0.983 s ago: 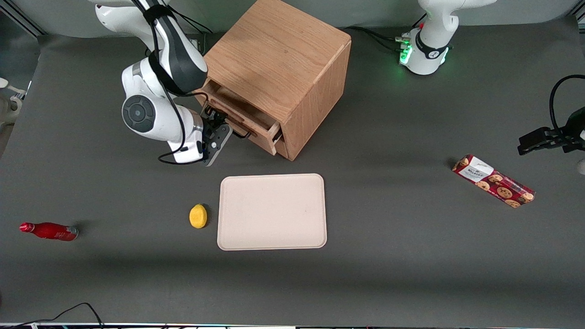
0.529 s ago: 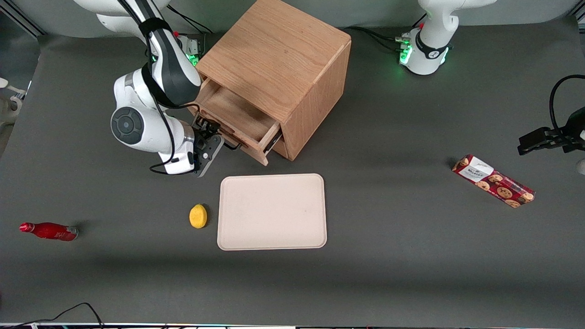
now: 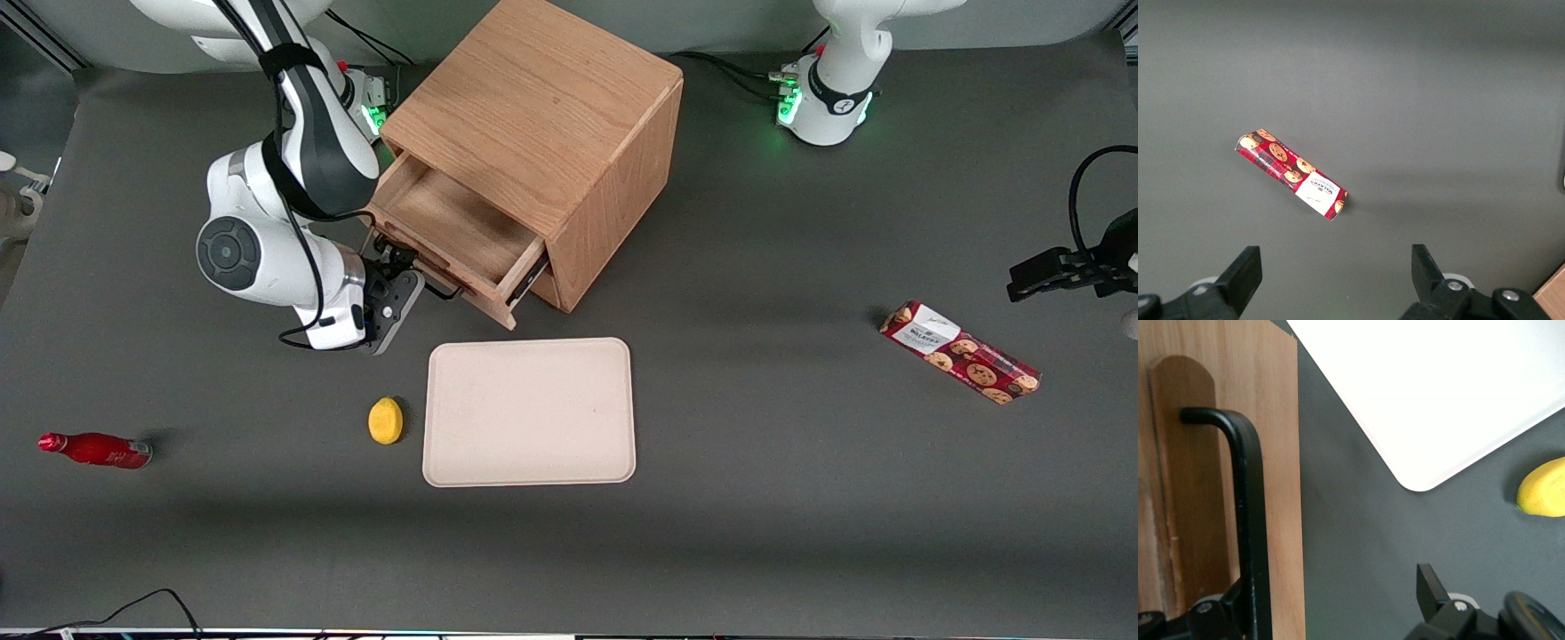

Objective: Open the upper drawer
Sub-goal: 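Pull the upper drawer handle outward from the cabinet with the right gripper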

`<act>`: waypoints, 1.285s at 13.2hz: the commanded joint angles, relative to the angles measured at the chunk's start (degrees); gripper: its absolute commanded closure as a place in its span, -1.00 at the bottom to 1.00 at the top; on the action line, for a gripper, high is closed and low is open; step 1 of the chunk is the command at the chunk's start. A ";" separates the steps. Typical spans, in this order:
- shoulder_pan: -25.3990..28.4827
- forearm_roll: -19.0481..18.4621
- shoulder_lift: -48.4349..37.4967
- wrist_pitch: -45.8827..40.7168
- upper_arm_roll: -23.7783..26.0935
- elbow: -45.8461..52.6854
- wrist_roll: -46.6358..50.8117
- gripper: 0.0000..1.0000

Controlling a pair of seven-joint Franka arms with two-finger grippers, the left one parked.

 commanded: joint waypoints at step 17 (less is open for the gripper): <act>-8.01 1.43 9.11 -0.33 -1.01 12.04 -15.11 -1.00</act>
